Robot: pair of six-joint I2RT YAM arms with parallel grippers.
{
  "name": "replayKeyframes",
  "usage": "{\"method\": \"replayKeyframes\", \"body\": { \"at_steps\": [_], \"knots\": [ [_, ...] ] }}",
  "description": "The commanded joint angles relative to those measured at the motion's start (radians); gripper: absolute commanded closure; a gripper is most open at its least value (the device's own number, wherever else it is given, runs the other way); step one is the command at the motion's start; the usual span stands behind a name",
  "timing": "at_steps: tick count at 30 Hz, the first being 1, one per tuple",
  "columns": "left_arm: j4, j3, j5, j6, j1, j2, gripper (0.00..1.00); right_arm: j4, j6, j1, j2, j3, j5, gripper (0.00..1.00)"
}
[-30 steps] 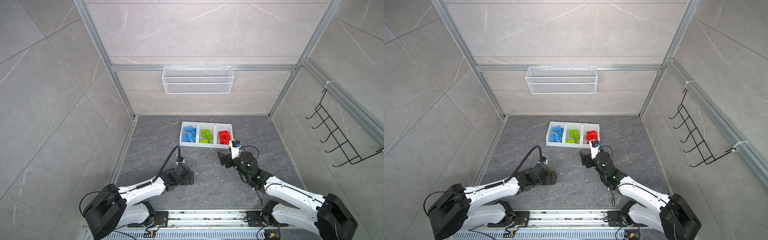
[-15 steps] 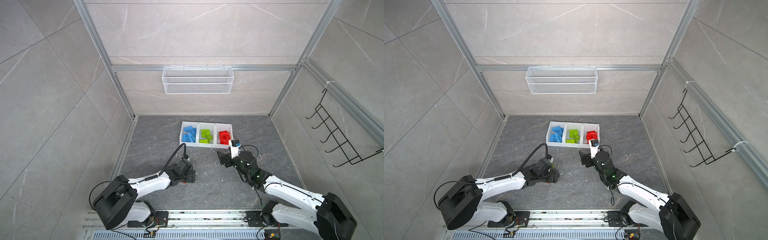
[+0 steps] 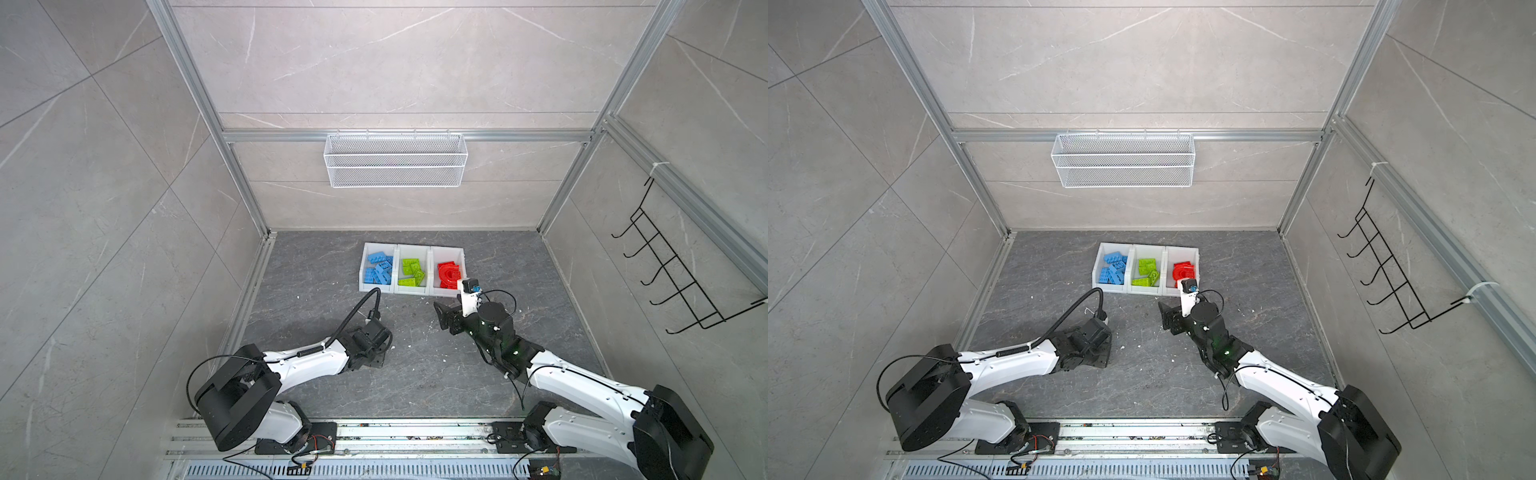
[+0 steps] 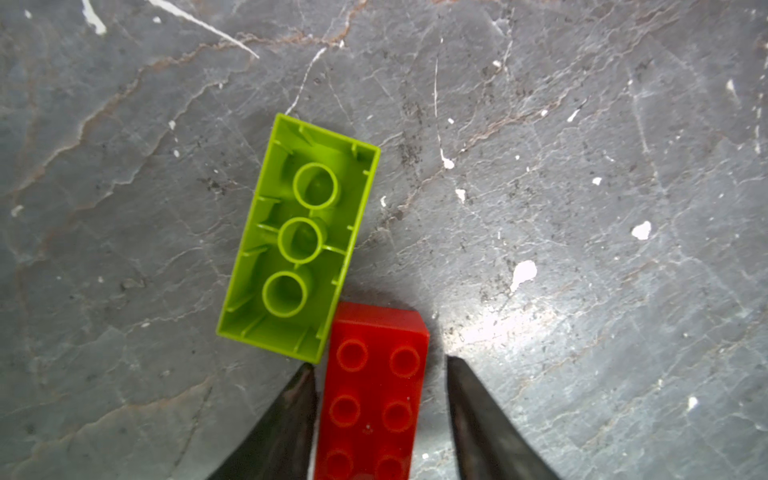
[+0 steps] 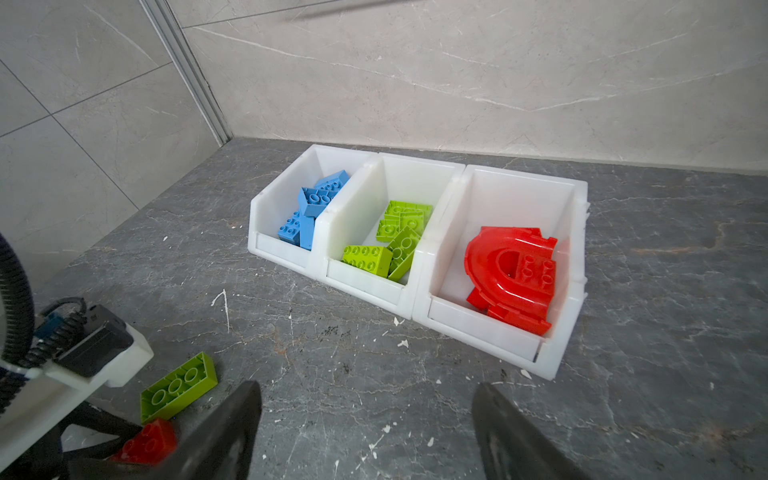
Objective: Sort the legos into containers by color
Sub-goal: 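Lift the red brick and drop it into the red compartment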
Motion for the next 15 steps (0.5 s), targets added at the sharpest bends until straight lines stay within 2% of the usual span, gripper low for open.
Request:
{"method": "replayKeyframes", "body": {
  "at_steps": [1,5,10,15],
  "knots": [
    [-0.033,0.038,-0.036,0.022,-0.014,0.018,0.56,-0.004,0.012,0.005,-0.053,0.003,0.029,0.18],
    [-0.032,0.048,-0.038,0.02,-0.017,0.009,0.63,-0.015,0.024,0.005,-0.162,-0.027,0.095,0.18],
    [0.007,0.097,-0.003,0.041,-0.017,-0.041,0.66,-0.029,0.06,0.005,-0.308,-0.073,0.188,0.15],
    [-0.021,0.283,0.005,0.156,-0.014,0.029,0.7,-0.027,0.07,0.004,-0.366,-0.093,0.213,0.15]
  ]
}}
